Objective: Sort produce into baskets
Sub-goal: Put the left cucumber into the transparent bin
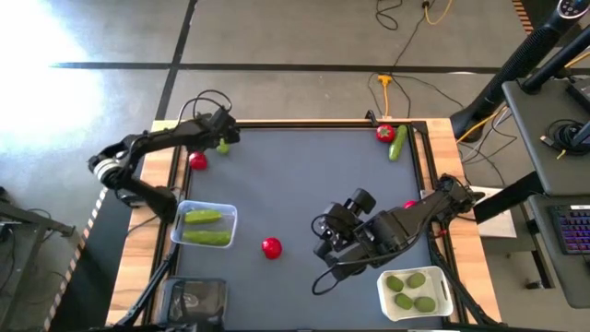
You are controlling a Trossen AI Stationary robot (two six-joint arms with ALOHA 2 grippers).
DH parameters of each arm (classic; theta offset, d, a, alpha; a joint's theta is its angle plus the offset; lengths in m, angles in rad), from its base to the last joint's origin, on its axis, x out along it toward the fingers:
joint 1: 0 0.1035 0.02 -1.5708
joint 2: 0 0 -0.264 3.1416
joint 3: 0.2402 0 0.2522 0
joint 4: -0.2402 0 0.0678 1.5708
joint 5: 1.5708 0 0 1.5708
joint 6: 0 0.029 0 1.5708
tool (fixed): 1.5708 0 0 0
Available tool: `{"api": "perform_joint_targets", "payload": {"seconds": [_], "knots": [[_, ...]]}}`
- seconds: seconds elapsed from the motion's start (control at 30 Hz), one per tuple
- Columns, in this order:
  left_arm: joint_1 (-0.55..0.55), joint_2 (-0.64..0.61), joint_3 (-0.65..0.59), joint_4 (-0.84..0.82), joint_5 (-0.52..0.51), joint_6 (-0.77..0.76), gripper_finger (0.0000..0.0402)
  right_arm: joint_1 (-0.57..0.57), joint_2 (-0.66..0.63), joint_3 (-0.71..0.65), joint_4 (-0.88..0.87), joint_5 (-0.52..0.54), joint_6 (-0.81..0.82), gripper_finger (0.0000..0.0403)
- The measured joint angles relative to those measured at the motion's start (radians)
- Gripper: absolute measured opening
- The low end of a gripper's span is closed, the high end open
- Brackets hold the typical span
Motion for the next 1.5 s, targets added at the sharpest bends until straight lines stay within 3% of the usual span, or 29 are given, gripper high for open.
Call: {"api": "perform_joint_targets", "payload": {"seconds": [0.3, 0.57, 0.87, 1.07, 1.3, 1.4, 1.5], "knots": [[0.033, 0.117, 0.002, 0.057, 0.124, -0.031, 0.0282, -0.001, 0.006, 0.000, 0.000, 0.010, 0.009, 0.0238], [0.036, 0.122, 0.003, 0.087, 0.127, -0.030, 0.0273, -0.002, 0.006, 0.000, 0.000, 0.028, 0.012, 0.0237], [0.041, 0.122, 0.016, 0.051, 0.137, -0.062, 0.0204, -0.002, 0.006, 0.000, 0.001, 0.027, 0.036, 0.0234], [0.040, 0.108, 0.036, 0.033, 0.136, 0.004, 0.0165, -0.002, 0.006, 0.000, 0.001, 0.025, 0.038, 0.0233], [0.011, -0.041, 0.054, 0.011, 0.173, 0.116, 0.0160, -0.002, 0.006, 0.000, 0.001, 0.025, 0.046, 0.0233], [-0.066, -0.174, 0.054, -0.004, 0.218, 0.331, 0.0159, -0.003, 0.006, 0.000, 0.001, 0.031, 0.031, 0.0233], [-0.192, -0.325, 0.054, -0.121, 0.268, 0.557, 0.0160, -0.005, 0.006, 0.000, 0.001, 0.078, 0.018, 0.0233]]}}
